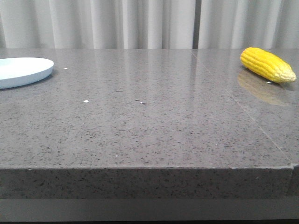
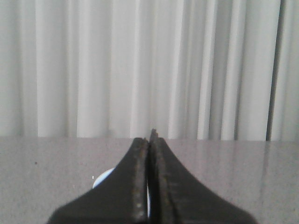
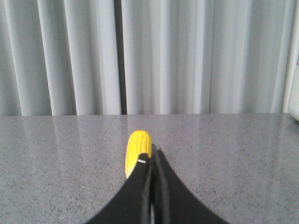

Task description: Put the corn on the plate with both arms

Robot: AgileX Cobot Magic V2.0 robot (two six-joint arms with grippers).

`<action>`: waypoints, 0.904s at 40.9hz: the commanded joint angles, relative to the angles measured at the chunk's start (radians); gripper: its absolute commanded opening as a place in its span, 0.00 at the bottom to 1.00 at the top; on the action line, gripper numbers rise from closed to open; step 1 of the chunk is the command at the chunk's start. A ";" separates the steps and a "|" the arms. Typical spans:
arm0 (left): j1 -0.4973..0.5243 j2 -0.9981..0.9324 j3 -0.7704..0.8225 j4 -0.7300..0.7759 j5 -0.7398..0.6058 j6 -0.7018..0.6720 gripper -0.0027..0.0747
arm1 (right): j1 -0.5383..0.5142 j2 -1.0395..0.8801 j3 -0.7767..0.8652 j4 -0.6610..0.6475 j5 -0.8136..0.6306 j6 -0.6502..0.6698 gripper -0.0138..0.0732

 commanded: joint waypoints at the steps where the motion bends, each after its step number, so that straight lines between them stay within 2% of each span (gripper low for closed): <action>1: -0.006 0.056 -0.143 0.020 0.025 -0.011 0.01 | 0.002 0.019 -0.135 -0.008 0.042 -0.002 0.06; 9: -0.006 0.221 -0.375 0.055 0.222 -0.011 0.01 | 0.002 0.146 -0.337 -0.008 0.204 -0.002 0.06; 15: -0.006 0.337 -0.482 0.058 0.311 -0.011 0.01 | 0.002 0.282 -0.449 -0.008 0.253 -0.002 0.06; 24: -0.006 0.446 -0.497 0.058 0.343 -0.011 0.01 | 0.002 0.456 -0.505 -0.008 0.282 -0.002 0.06; 37: -0.006 0.479 -0.488 0.058 0.363 -0.011 0.01 | 0.002 0.568 -0.490 -0.008 0.329 -0.002 0.06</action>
